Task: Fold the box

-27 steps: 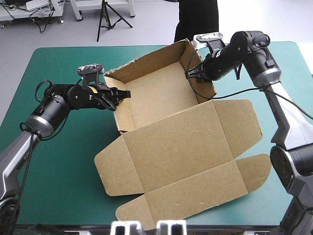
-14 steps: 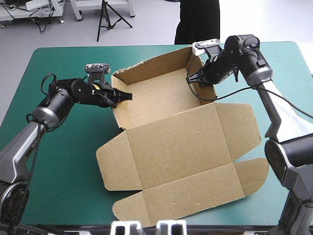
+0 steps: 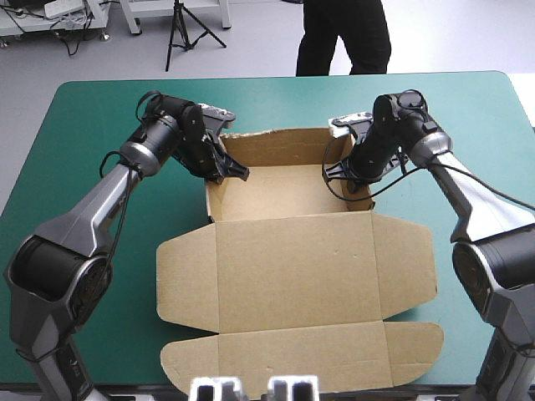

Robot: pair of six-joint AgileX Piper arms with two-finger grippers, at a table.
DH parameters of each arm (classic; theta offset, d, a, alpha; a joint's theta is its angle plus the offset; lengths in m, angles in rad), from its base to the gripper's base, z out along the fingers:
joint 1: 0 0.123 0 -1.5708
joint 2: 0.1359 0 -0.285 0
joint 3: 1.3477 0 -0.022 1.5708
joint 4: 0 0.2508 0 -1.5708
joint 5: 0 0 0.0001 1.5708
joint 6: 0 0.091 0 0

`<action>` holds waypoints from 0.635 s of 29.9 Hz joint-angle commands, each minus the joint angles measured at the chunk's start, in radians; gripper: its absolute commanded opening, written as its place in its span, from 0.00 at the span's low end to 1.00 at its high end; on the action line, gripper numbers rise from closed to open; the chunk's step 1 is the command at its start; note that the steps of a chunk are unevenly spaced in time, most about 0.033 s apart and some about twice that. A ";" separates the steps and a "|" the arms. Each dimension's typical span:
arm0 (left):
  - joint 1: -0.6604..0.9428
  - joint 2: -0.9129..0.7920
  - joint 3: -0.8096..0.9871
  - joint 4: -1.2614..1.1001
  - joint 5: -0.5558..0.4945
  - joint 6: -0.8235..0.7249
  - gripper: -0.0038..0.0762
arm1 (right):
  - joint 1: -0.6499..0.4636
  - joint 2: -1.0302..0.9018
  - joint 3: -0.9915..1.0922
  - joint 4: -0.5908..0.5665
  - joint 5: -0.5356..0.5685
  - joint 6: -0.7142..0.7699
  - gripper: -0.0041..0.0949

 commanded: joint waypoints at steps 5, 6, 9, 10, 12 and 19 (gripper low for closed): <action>-0.120 -0.018 -0.031 0.043 0.041 0.016 0.04 | 0.009 -0.138 0.081 0.015 0.021 -0.048 0.02; -0.132 -0.017 -0.031 0.061 0.041 0.000 0.04 | 0.009 -0.142 0.097 0.015 0.009 -0.044 0.02; -0.153 -0.016 -0.029 0.104 0.041 -0.029 0.04 | 0.009 -0.146 0.133 0.015 -0.026 -0.033 0.02; -0.157 -0.016 -0.026 0.118 0.041 -0.046 0.04 | 0.009 -0.146 0.144 0.014 -0.038 -0.031 0.02; -0.157 -0.016 -0.008 0.133 0.035 -0.070 0.04 | 0.009 -0.146 0.165 0.016 -0.064 -0.033 0.02; -0.157 -0.016 0.085 0.146 0.009 -0.101 0.04 | 0.009 -0.146 0.166 -0.035 -0.075 -0.052 0.02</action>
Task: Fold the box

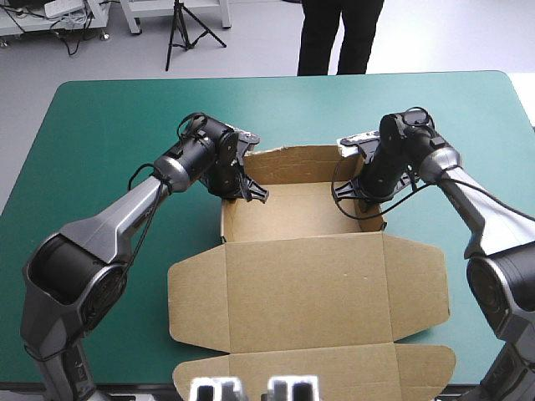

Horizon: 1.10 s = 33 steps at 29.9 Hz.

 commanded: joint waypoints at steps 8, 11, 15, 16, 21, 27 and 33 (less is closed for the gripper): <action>-0.017 -0.045 0.024 -0.016 0.034 0.039 0.04 | 0.008 -0.056 -0.025 0.005 -0.049 -0.100 0.03; -0.010 -0.045 0.024 -0.020 0.069 0.039 0.10 | 0.008 -0.056 -0.025 0.005 -0.040 -0.138 0.07; -0.004 -0.049 0.017 -0.013 0.093 0.041 0.32 | 0.008 -0.056 -0.029 0.005 -0.025 -0.150 0.33; -0.005 -0.051 0.013 -0.018 0.093 0.041 0.38 | 0.008 -0.056 -0.033 0.005 -0.014 -0.148 0.43; -0.005 -0.066 -0.024 -0.025 0.093 0.041 0.74 | 0.008 -0.056 -0.070 -0.008 0.053 -0.127 0.85; -0.005 -0.105 -0.074 0.011 0.093 0.041 0.76 | 0.008 -0.096 -0.135 -0.057 0.065 -0.087 0.89; -0.002 -0.244 -0.085 0.130 0.093 0.057 0.64 | 0.008 -0.208 -0.172 -0.064 0.065 -0.107 0.89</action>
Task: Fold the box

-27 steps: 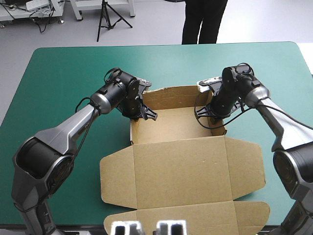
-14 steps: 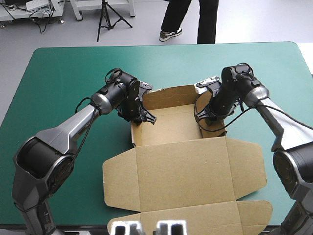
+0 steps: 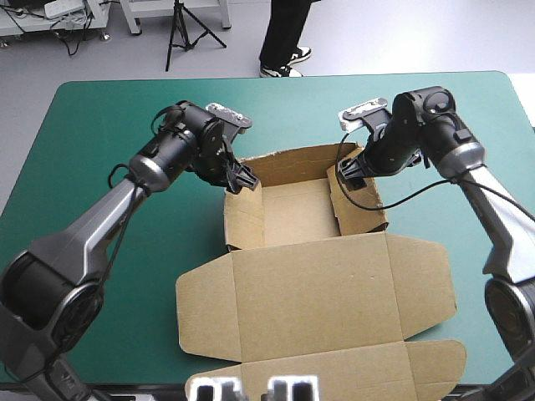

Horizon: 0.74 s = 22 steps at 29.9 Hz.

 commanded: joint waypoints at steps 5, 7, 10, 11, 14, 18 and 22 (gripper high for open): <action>0.011 -0.297 -0.024 0.073 0.068 0.087 0.18 | -0.001 -0.182 -0.037 -0.033 0.028 -0.025 0.89; 0.011 -0.377 0.001 0.095 0.068 0.119 0.04 | -0.001 -0.190 -0.037 -0.041 0.028 -0.025 0.89; 0.011 -0.497 0.070 0.099 0.068 0.121 0.05 | -0.001 -0.187 -0.037 -0.041 0.023 -0.025 0.89; 0.011 -0.536 0.105 0.097 0.068 0.119 0.05 | -0.001 -0.184 -0.037 -0.041 0.021 -0.023 0.89; 0.011 -0.629 0.228 0.085 0.068 0.108 0.05 | -0.001 -0.166 -0.033 -0.039 0.012 -0.011 0.89; 0.011 -0.725 0.433 0.085 0.068 0.045 0.05 | -0.001 -0.114 -0.033 -0.039 0.012 0.000 0.89; 0.011 -0.744 0.622 0.085 0.066 0.005 0.05 | -0.001 -0.046 -0.026 -0.039 0.012 0.002 0.89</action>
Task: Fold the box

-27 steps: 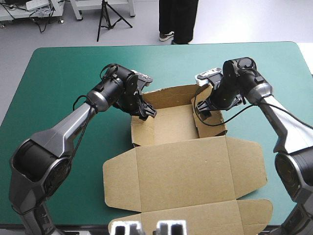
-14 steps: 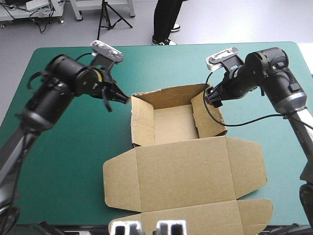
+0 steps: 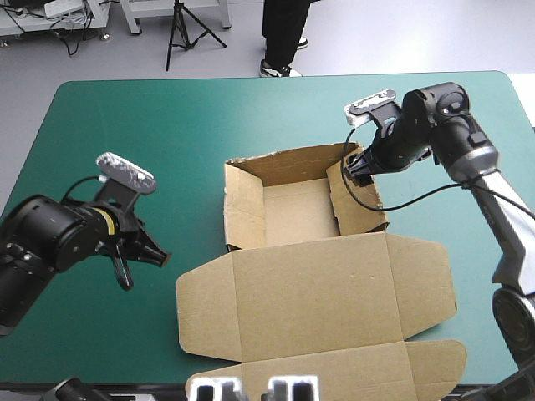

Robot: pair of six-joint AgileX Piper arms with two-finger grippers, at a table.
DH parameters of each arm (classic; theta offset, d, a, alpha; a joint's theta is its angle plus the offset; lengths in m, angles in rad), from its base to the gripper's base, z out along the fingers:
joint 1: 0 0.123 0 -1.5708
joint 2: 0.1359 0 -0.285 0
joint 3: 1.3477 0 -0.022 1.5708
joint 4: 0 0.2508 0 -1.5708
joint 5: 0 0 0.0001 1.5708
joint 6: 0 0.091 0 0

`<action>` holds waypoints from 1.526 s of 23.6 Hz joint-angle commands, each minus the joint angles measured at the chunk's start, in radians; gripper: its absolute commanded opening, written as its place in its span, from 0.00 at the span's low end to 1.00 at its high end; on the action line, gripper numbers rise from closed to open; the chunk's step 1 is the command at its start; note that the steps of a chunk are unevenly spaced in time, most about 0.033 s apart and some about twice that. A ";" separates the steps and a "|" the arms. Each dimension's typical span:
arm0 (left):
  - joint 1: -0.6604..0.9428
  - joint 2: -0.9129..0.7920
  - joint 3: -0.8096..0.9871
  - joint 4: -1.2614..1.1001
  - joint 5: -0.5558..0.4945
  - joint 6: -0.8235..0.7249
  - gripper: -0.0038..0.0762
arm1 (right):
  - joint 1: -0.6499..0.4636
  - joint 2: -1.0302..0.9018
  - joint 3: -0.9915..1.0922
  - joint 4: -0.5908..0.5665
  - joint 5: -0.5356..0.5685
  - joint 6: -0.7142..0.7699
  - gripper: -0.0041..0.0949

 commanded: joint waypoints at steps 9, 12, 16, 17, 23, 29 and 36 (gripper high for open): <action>0.000 -0.016 0.237 -0.057 -0.050 -0.086 0.05 | -0.044 0.138 -0.020 0.088 -0.002 0.014 0.87; 0.000 -0.019 0.237 -0.059 -0.074 -0.086 0.05 | -0.048 0.167 -0.020 0.132 -0.025 -0.002 0.68; 0.000 -0.019 0.237 -0.055 -0.083 -0.103 0.05 | -0.048 0.216 -0.020 0.117 -0.031 -0.002 0.31; 0.000 -0.019 0.237 -0.055 -0.083 -0.103 0.05 | -0.048 0.221 -0.022 0.116 -0.029 -0.007 0.25; 0.000 -0.019 0.237 -0.048 -0.101 -0.103 0.05 | -0.055 0.221 -0.104 0.044 -0.048 -0.060 0.02; 0.000 -0.019 0.237 -0.050 -0.099 -0.103 0.05 | -0.261 0.221 -0.283 -0.141 -0.154 -0.104 0.02; 0.000 -0.019 0.237 -0.044 -0.075 -0.101 0.05 | -0.578 0.240 -0.321 -0.019 -0.211 -0.134 0.02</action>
